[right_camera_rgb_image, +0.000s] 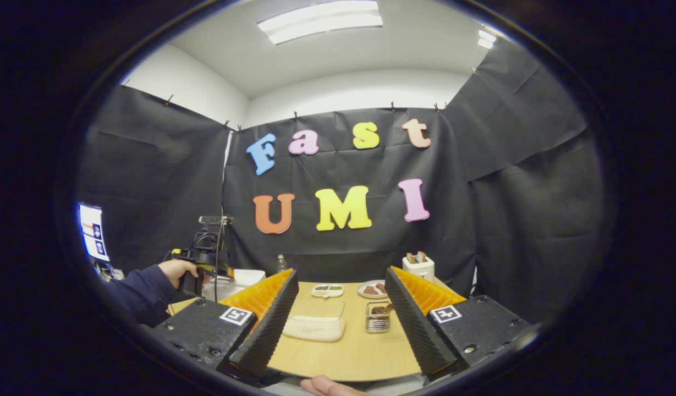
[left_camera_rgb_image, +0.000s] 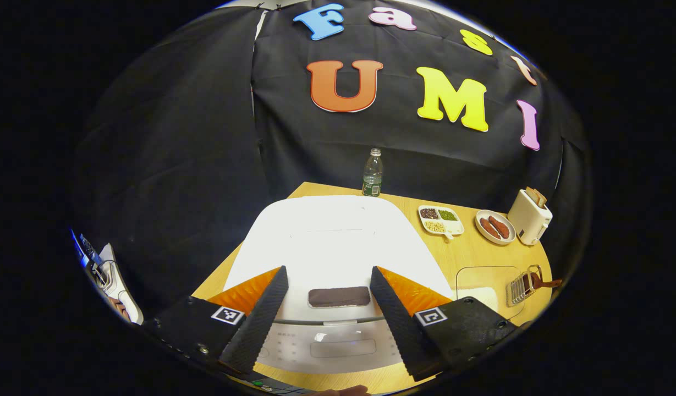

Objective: Close the left gripper, press the button to open the rice cooker; take a wooden spoon from the chopstick holder with the right hand, scoop a spoonful of rice and pour it into the rice cooker, then put the wooden spoon back into the chopstick holder.

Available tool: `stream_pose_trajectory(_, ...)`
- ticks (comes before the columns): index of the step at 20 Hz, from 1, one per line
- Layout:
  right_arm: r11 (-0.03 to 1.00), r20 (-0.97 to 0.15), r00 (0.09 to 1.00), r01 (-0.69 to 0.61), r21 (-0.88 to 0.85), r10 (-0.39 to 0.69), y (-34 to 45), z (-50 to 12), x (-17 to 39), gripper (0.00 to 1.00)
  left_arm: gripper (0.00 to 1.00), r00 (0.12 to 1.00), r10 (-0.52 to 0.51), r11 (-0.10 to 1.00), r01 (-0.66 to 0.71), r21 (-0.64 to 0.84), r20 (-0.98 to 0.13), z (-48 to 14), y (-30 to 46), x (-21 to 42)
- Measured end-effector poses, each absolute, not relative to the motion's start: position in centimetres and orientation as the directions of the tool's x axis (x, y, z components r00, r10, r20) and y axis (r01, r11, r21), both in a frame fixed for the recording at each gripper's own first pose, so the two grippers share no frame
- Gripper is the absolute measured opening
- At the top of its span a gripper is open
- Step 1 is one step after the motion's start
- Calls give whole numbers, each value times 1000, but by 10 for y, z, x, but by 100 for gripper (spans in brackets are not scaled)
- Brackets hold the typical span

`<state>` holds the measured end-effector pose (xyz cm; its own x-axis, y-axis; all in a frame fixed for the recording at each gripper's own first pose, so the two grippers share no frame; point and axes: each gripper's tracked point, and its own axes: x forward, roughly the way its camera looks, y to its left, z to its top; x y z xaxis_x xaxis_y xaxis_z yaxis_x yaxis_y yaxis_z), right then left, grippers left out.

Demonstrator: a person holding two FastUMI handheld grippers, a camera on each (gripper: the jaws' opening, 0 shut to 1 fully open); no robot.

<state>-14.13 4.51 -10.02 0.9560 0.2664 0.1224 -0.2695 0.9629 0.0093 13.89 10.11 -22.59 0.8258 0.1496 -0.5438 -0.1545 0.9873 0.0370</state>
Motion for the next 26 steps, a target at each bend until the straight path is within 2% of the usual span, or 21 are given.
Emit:
stream_pose_trajectory(4, 965, 126, 957, -262, -17, 262, 50, -102, -139, 100, 98, 856, 133, 990, -142, 20, -500, -225, 99, 134)
stream_pose_trajectory(10, 965, 95, 961, -258, -42, 261, 56, -115, -132, 98, 98, 888, 157, 987, -159, 32, -432, -232, 99, 129)
stream_pose_trajectory(14, 964, 91, 960, -262, -40, 265, 57, -117, -129, 100, 98, 911, 179, 984, -172, 52, -372, -233, 99, 129)
stream_pose_trajectory(26, 969, 69, 967, -246, -14, 246, 52, -124, -122, 99, 99, 944, 144, 989, -140, 36, -296, -233, 99, 132)
